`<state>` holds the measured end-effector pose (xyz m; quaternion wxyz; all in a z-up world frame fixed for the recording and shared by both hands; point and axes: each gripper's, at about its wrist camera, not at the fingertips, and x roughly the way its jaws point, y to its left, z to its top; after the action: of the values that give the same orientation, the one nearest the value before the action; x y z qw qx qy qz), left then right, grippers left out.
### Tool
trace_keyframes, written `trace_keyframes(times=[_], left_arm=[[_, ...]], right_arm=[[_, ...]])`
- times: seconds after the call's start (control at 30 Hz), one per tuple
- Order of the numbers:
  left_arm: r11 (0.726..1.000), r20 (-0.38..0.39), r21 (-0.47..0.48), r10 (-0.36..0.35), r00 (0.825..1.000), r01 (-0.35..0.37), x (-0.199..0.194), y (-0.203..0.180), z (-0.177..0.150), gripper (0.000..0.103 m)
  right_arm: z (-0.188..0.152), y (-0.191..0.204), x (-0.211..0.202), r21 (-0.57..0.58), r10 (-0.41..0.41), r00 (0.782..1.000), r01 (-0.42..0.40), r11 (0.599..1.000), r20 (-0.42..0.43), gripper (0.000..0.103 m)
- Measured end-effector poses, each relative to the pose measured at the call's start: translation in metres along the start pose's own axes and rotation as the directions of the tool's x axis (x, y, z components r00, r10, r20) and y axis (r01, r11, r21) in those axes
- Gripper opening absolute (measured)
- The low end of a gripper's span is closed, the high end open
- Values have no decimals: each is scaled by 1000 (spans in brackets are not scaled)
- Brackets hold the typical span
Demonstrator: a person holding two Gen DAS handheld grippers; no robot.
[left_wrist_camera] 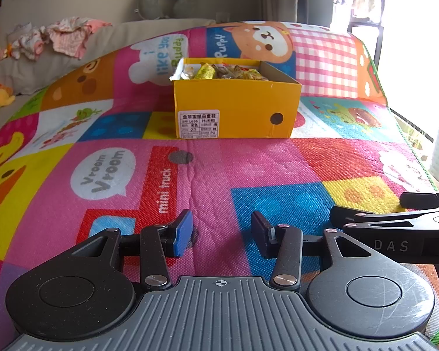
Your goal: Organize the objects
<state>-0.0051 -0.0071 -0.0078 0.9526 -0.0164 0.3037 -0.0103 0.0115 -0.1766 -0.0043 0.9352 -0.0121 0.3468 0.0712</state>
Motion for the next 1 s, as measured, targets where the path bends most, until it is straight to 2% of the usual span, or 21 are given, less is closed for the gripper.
trace_keyframes(times=[1.0], left_arm=[[1000,-1,0,0,1000,0,1,-2,0,49]], right_arm=[[0,0,0,0,0,1000,0,1000,0,103]])
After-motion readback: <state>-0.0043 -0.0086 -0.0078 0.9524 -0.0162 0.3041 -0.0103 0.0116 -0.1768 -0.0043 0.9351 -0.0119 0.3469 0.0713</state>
